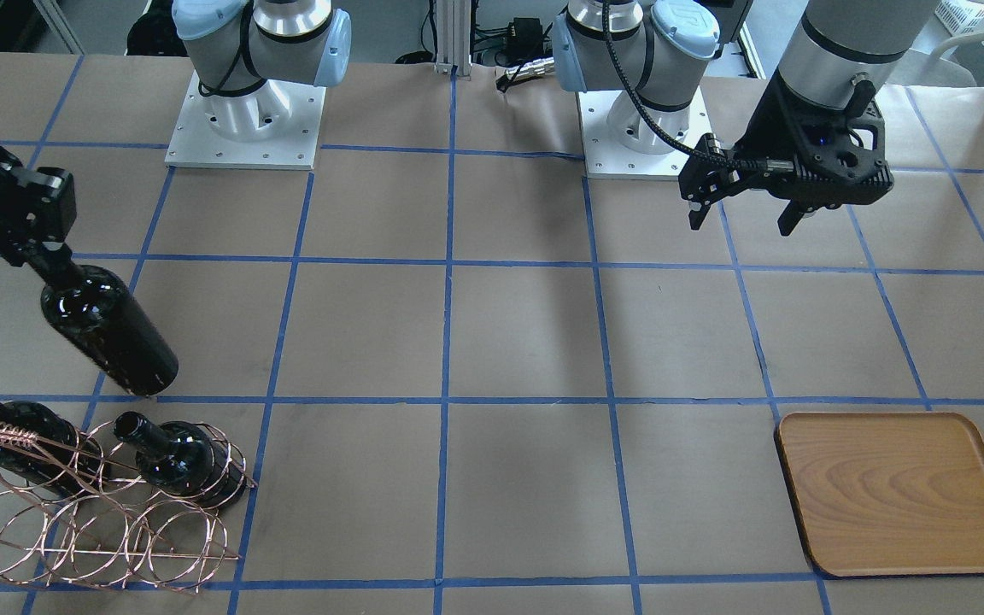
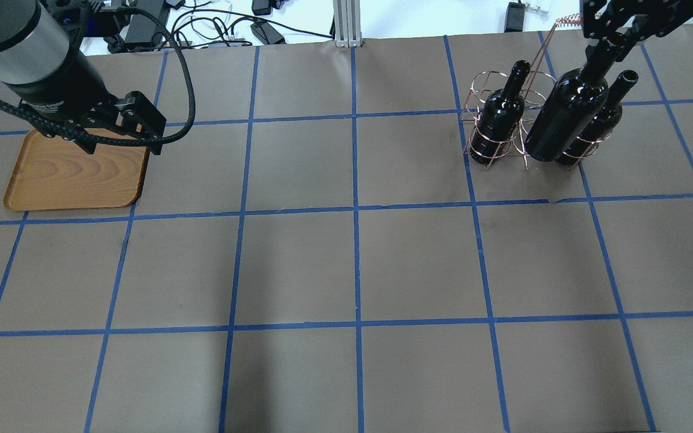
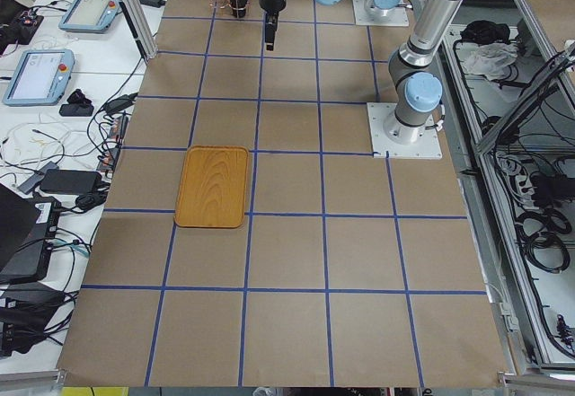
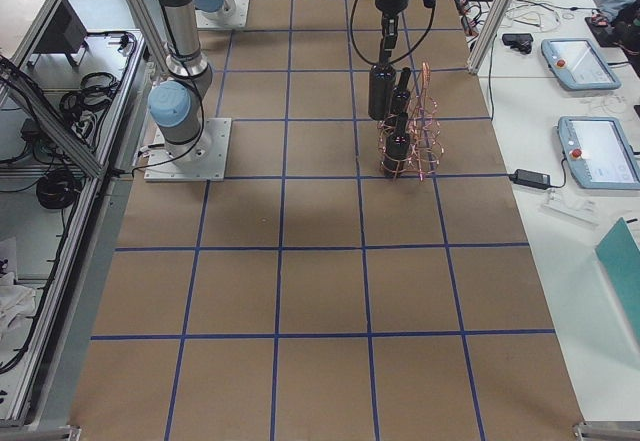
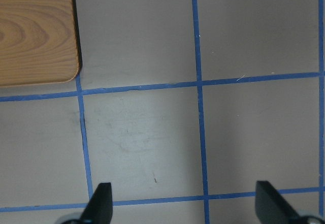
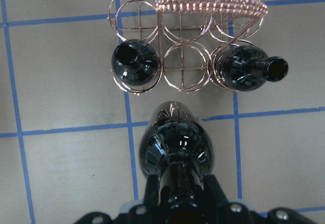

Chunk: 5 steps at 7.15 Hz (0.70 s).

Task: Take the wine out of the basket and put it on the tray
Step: 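Close the right gripper on the bottle neck and lift it out of the rack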

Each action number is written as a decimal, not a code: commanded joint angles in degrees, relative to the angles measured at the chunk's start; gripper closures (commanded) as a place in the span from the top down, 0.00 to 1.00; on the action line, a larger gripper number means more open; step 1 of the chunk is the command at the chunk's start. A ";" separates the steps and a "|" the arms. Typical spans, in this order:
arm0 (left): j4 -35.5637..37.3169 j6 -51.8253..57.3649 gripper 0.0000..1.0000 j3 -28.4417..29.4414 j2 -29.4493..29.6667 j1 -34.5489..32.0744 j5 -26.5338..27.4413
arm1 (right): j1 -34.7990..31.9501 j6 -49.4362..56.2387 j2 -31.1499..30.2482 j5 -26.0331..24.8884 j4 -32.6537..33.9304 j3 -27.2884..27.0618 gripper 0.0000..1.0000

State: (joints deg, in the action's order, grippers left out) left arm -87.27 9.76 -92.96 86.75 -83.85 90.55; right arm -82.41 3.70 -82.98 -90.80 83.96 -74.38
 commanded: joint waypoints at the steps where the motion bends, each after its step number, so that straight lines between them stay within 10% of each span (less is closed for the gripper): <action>1: 0.00 0.00 1.00 0.06 0.00 0.09 0.07 | -6.43 -7.96 -2.61 -1.40 -1.17 -4.09 0.00; 5: -0.70 6.98 1.00 0.15 -0.18 4.56 -0.11 | -24.42 -35.29 -2.63 1.33 7.42 -14.28 0.00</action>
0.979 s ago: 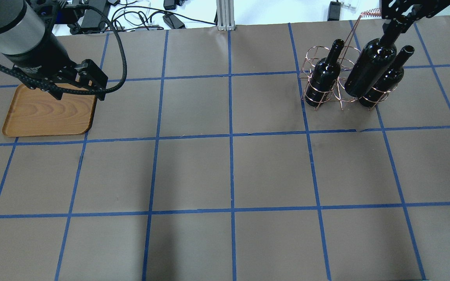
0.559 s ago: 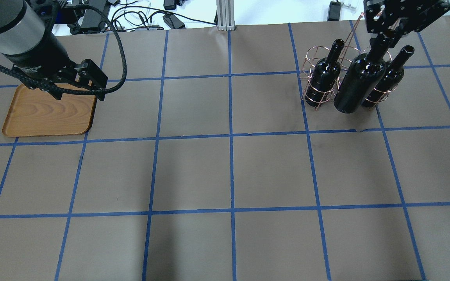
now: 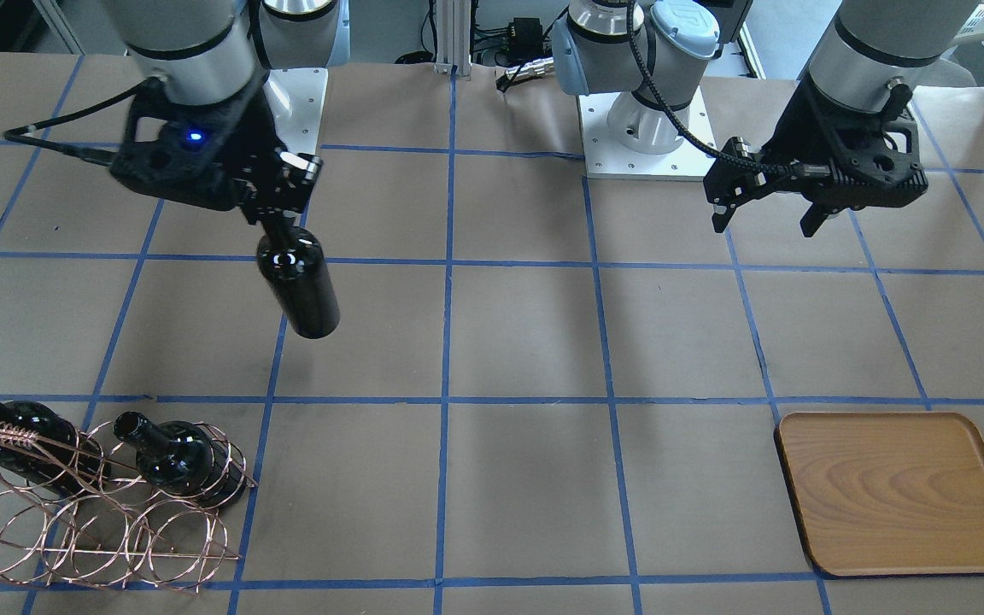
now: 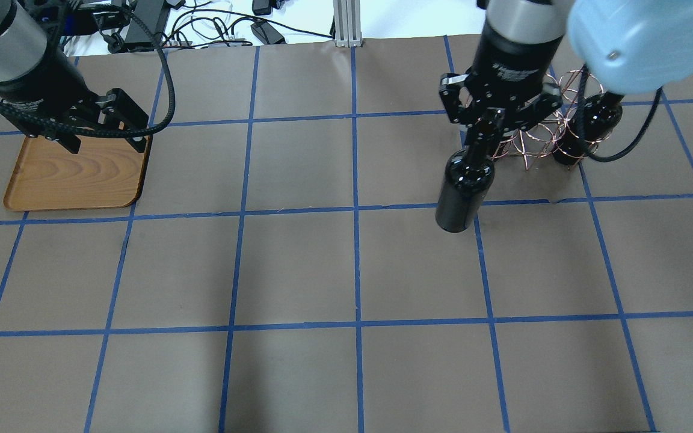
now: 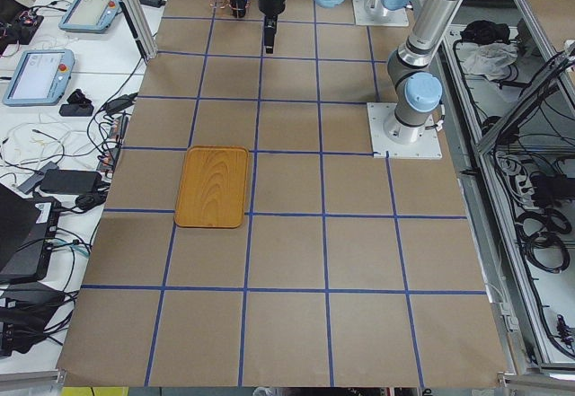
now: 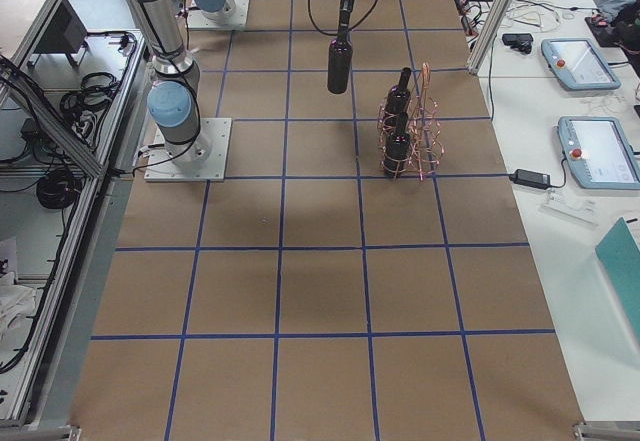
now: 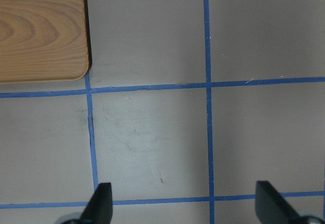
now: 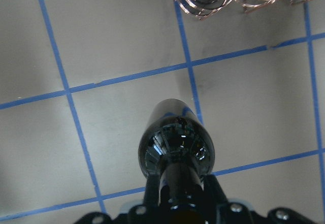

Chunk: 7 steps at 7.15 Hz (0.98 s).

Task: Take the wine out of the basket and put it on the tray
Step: 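Carry the bottle with the right gripper toward the table center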

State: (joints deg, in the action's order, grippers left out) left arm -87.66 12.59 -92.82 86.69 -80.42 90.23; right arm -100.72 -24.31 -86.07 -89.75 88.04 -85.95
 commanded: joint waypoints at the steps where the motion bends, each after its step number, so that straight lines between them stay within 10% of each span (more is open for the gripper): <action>1: -0.75 7.68 1.00 0.00 -0.03 3.58 0.04 | -10.16 -14.12 0.64 0.36 3.80 -4.47 0.00; 7: -1.11 19.84 1.00 -0.17 0.50 12.92 -0.40 | -22.24 -28.60 4.77 0.54 12.42 -7.21 0.00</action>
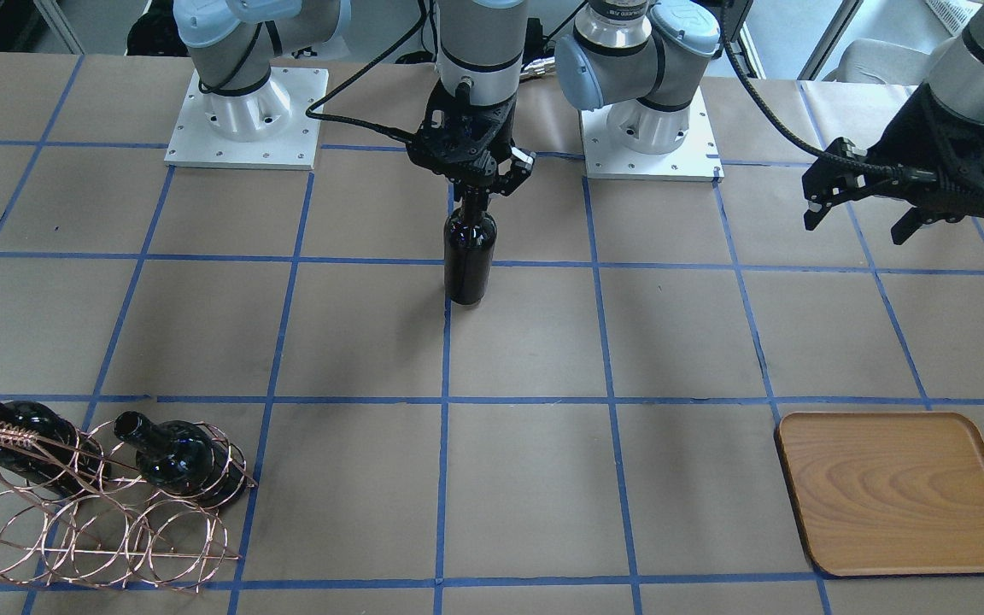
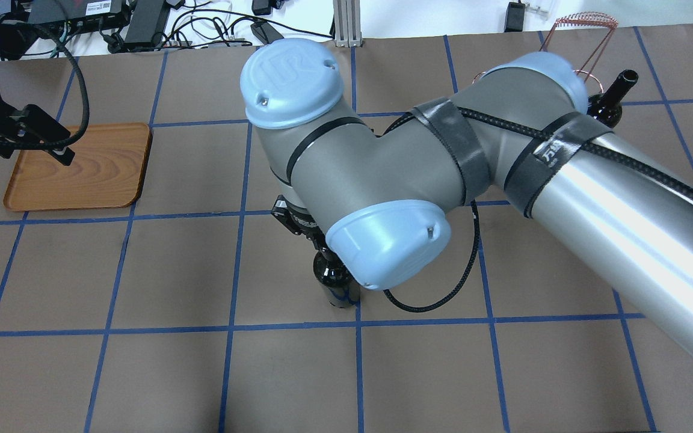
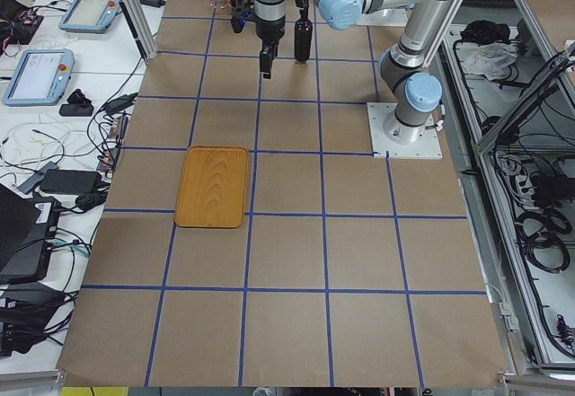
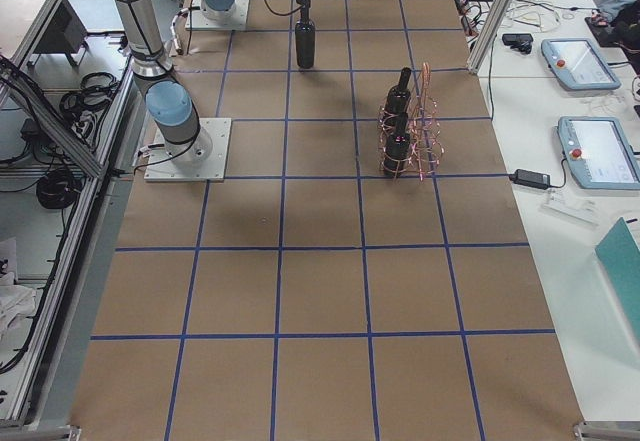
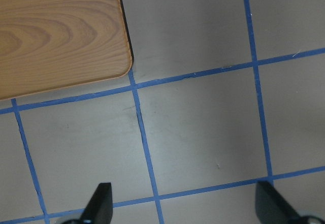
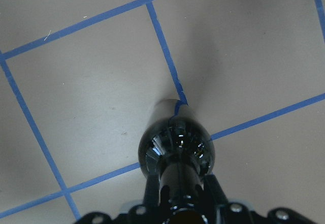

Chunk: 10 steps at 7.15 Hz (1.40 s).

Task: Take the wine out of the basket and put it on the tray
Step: 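Carry the bottle with the right gripper toward the table center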

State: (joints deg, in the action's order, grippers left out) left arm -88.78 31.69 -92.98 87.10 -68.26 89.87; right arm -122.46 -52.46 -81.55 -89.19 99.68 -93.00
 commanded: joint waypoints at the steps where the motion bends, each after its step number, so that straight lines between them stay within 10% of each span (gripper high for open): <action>1: 0.01 0.74 1.00 -0.01 0.18 0.76 -0.22 | -0.85 -0.36 0.25 -0.02 0.69 -0.16 0.00; 10: 0.01 -6.12 1.00 -0.01 -0.61 -0.47 0.22 | -3.40 -9.06 2.01 0.15 5.44 0.19 0.00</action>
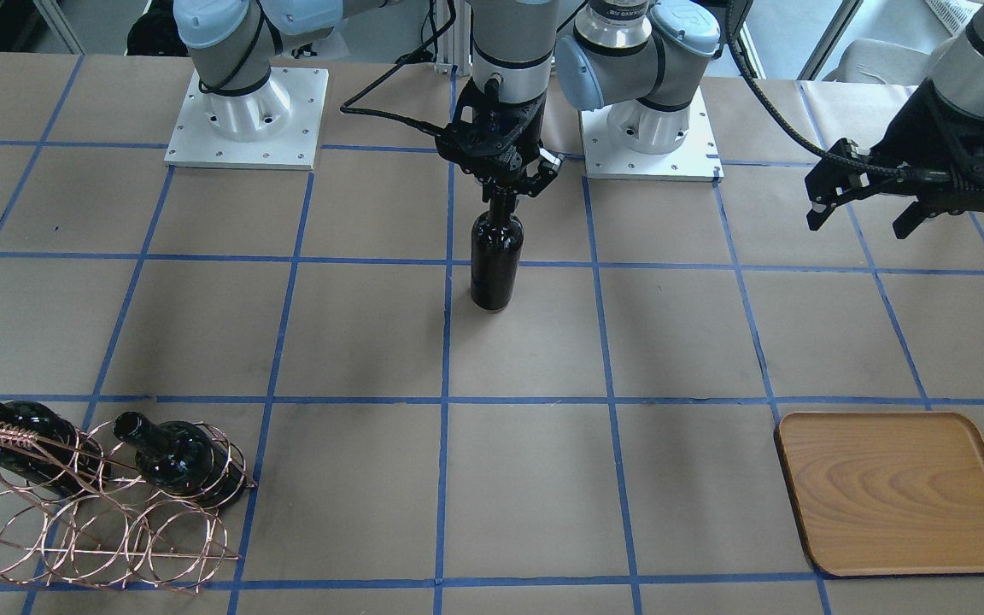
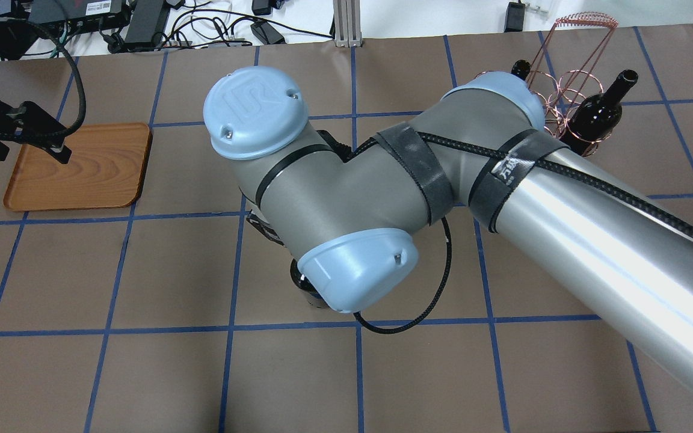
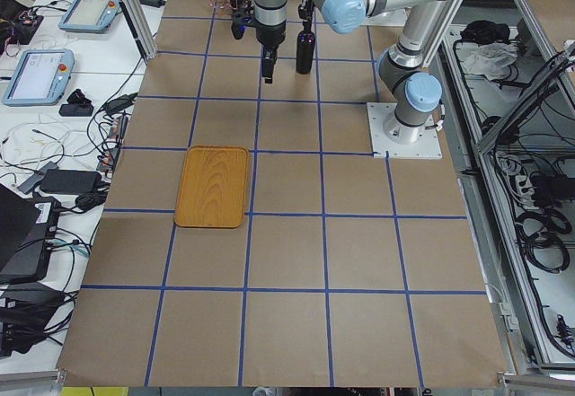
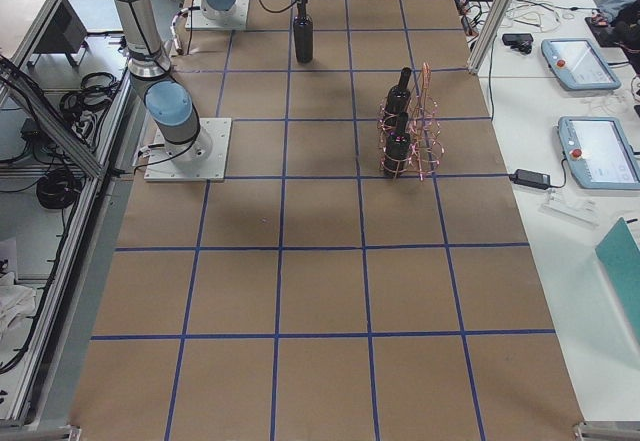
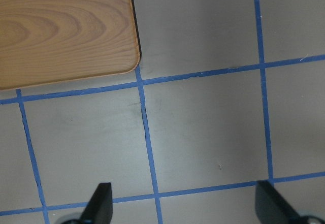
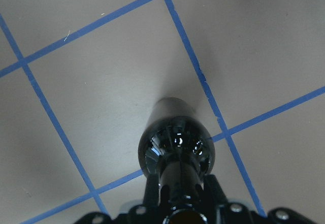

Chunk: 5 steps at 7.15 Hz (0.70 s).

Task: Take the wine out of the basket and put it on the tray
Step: 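Carry the bottle with the right gripper toward the table center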

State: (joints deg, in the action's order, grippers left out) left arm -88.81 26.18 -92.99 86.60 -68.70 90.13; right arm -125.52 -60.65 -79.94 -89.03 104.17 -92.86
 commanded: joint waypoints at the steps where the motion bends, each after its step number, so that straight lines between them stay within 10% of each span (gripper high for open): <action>1: 0.04 -0.69 1.00 0.00 -0.21 -0.03 -0.13 | -0.33 -0.70 0.40 -0.09 0.60 0.05 0.00; 5: 0.04 -2.36 1.00 0.09 -0.38 -1.78 0.05 | -1.39 -0.52 -0.39 -0.09 -2.84 0.31 0.00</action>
State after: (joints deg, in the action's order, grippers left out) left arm -88.80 24.07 -92.93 86.15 -69.98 90.17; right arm -126.78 -61.26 -80.30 -89.12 101.58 -92.58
